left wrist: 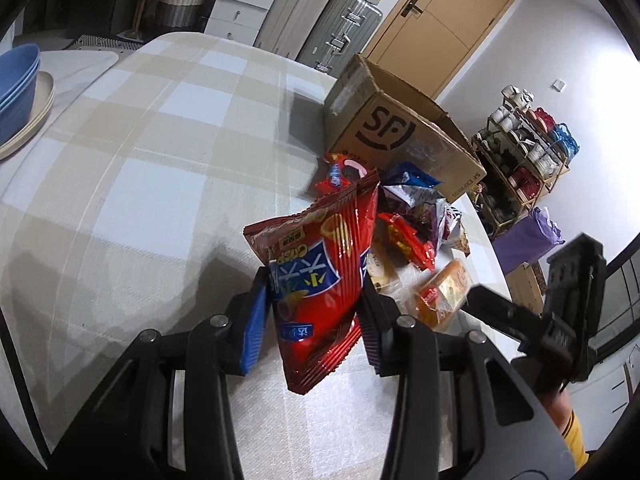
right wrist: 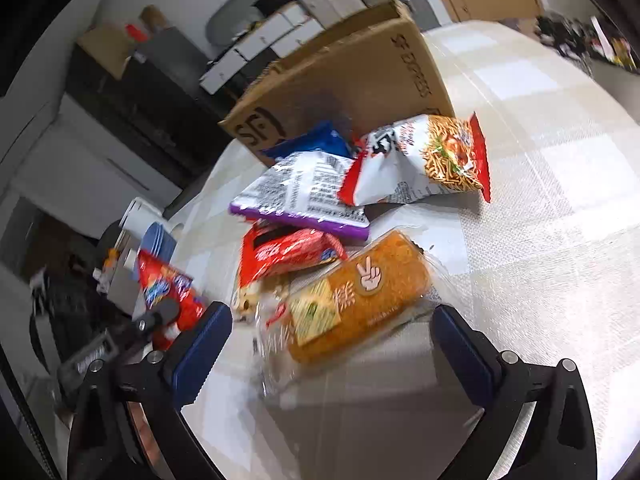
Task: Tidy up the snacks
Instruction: 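Grasp the wrapped orange cake with the right gripper while the left holds the chip bag, then carry the chip bag and cake into the box and open both grippers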
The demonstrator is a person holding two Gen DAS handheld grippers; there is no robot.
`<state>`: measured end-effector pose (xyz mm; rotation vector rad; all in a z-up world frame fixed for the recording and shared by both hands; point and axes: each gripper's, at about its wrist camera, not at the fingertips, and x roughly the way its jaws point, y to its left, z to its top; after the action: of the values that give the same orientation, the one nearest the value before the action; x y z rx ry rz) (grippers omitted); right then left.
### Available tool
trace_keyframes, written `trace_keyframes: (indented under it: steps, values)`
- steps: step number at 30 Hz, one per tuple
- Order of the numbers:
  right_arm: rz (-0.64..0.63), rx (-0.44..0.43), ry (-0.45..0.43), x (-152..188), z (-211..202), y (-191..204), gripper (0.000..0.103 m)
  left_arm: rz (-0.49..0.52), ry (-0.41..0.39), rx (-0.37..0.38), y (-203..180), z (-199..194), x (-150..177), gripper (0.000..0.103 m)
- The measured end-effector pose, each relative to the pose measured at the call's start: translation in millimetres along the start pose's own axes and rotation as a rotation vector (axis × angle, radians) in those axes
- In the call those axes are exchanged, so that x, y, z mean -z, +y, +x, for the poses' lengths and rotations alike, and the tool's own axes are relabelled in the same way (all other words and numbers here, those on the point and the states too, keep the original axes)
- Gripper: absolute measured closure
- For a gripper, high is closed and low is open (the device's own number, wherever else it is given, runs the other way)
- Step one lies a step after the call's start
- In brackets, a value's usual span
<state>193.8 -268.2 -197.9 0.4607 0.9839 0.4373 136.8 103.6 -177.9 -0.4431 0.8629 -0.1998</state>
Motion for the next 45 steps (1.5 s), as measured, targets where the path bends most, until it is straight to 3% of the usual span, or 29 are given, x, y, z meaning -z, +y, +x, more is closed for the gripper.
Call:
trace_keyframes:
  steps: [4,6,8,11,13,19,34,45]
  values:
    - [-0.029,0.061,0.009,-9.5,7.6,8.2,0.002,-0.006,0.005,-0.002,6.1,-1.9,1.5,0.066]
    - [-0.056,0.108,0.015,-11.2,11.5,13.6,0.011,-0.011,0.008,0.004,8.8,-1.9,1.5,0.066]
    - [-0.084,0.154,0.019,-12.7,15.6,18.1,0.028,-0.013,0.012,0.011,10.5,-2.3,1.7,0.066]
    - [-0.141,0.208,0.016,-11.8,17.8,23.0,0.035,-0.013,0.018,0.018,11.7,-1.9,1.6,0.066]
    - [-0.158,0.208,0.014,-10.3,17.7,24.8,0.045,-0.012,0.023,0.021,11.7,-1.0,1.5,0.066]
    - [-0.095,0.126,0.000,-7.2,10.1,14.2,0.056,-0.008,0.026,0.027,10.4,-2.9,1.5,0.065]
    - [-0.042,-0.011,-0.103,12.4,-51.5,-9.2,0.059,0.032,0.020,0.027,-10.9,-15.3,4.5,0.065]
    - [-0.125,-0.137,-0.228,7.0,-117.2,24.6,0.059,0.110,-0.025,0.039,-48.5,-43.3,4.4,0.065]
